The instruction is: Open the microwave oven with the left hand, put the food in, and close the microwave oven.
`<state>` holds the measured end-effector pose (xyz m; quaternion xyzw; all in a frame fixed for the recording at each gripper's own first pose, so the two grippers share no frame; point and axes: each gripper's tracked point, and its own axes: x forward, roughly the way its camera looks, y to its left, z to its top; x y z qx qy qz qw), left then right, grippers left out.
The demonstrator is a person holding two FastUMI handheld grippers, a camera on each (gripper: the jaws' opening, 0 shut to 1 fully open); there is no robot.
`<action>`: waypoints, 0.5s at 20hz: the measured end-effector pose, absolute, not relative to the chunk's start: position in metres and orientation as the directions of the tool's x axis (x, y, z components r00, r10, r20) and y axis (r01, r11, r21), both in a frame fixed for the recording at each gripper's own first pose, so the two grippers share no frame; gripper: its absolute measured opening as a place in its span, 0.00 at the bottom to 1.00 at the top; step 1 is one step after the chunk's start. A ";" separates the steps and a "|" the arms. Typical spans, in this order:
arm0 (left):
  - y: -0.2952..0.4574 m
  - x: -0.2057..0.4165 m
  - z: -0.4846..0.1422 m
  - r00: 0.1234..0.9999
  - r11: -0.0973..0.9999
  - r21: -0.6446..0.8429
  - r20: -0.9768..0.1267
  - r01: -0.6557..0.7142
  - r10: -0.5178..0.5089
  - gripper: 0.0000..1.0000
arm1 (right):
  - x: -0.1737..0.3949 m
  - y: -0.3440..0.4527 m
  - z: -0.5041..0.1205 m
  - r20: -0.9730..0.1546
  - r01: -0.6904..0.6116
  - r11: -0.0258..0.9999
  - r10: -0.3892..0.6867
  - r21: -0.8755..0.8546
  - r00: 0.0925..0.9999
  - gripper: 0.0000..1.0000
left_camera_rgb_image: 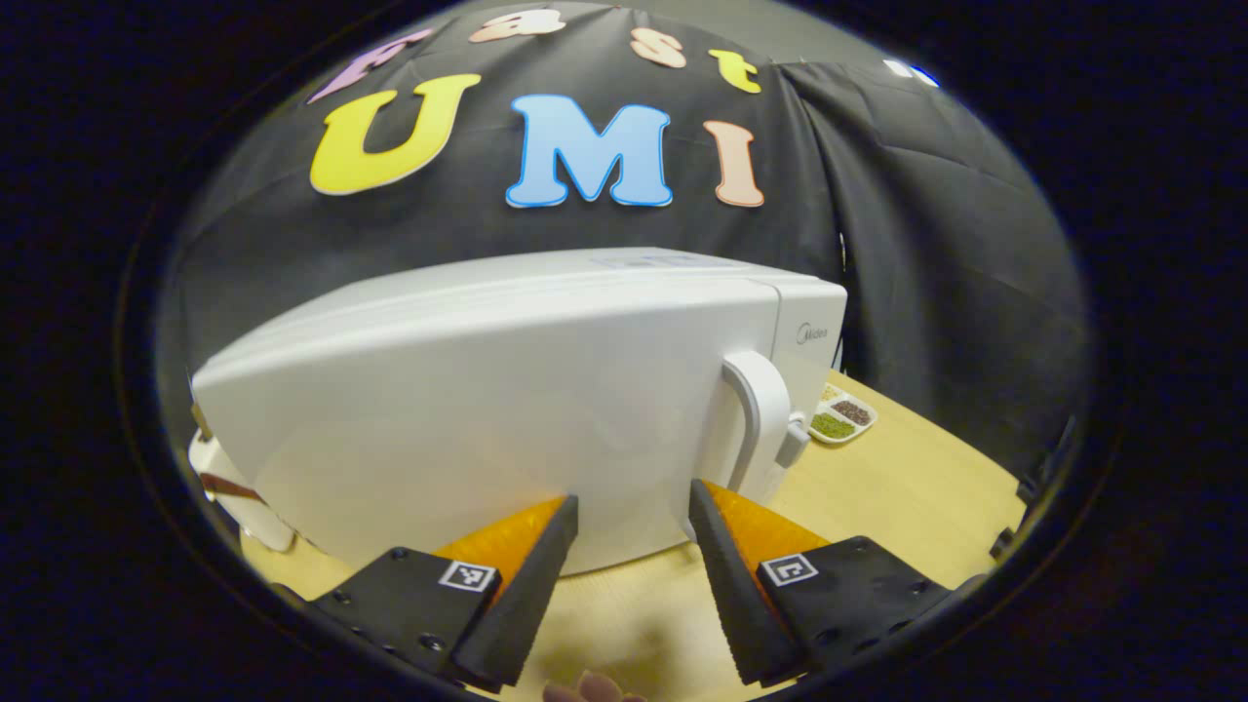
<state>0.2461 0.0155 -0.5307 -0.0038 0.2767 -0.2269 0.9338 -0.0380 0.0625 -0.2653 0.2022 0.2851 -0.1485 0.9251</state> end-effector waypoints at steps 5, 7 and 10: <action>0.018 0.227 -0.527 0.754 0.908 -0.087 -0.528 0.409 -0.390 0.84 | -0.060 0.057 -0.264 -0.573 0.408 0.859 -0.174 0.310 0.801 0.94; 0.023 0.203 -0.521 0.754 0.912 -0.089 -0.533 0.401 -0.384 0.90 | -0.063 0.055 -0.260 -0.558 0.411 0.848 -0.173 0.334 0.811 0.94; 0.038 0.170 -0.497 0.767 0.920 -0.071 -0.529 0.385 -0.362 0.87 | -0.065 0.044 -0.255 -0.533 0.398 0.852 -0.174 0.341 0.828 0.94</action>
